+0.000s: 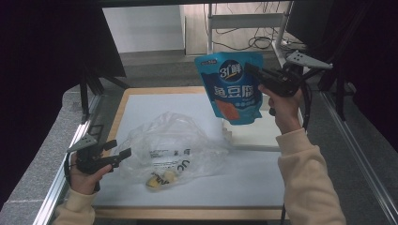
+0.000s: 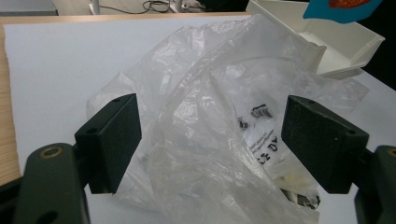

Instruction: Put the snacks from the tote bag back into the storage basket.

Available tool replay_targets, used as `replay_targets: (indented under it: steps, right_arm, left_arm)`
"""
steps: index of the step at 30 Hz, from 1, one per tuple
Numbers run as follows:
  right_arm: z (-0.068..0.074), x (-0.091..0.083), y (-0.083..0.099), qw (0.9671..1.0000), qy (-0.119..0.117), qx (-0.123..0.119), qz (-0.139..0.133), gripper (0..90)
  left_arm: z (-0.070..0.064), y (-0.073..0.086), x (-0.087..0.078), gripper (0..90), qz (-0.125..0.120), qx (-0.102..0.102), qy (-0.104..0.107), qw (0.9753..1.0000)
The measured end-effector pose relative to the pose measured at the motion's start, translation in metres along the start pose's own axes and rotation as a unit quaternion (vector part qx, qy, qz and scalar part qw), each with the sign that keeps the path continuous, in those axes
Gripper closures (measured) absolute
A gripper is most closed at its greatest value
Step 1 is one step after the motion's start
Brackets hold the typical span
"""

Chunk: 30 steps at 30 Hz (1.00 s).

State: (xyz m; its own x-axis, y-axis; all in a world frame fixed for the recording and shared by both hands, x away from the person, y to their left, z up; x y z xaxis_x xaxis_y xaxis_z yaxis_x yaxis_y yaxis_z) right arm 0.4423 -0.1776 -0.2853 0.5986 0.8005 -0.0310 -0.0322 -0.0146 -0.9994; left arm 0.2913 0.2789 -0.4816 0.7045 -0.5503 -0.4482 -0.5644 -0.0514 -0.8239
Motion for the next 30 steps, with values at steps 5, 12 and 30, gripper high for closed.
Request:
replay_targets:
  steps: [5,12,30]
  right_arm:
    - [-0.006,-0.003,0.000,1.0000,0.009,0.001,0.001,89.0]
    - [-0.014,-0.007,-0.002,0.9997,0.022,-0.002,0.004,89.0]
    - [-0.045,-0.007,0.010,0.9980,0.058,0.015,0.018,89.0]
  left_arm:
    - [0.000,0.000,0.001,20.1,0.001,-0.001,0.001,1.0000]
    - [-0.001,0.001,0.003,20.0,0.004,-0.001,0.002,1.0000]
    - [0.000,0.003,0.005,20.1,0.009,-0.001,0.001,1.0000]
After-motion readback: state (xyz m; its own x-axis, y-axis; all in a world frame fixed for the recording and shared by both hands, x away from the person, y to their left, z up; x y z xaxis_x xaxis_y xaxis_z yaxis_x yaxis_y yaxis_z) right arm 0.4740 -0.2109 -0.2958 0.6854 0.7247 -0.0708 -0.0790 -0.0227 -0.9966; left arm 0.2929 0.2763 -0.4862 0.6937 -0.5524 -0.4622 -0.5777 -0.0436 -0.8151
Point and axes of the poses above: each handheld gripper's, and its own axes: x roughly forward along the jaws, y roughly out of its underside, z roughly to its left, the point moved 5 cm from there along x, roughly forward along the jaws, and after that the axes turned 6 degrees about -x, right-handed, at the moved point
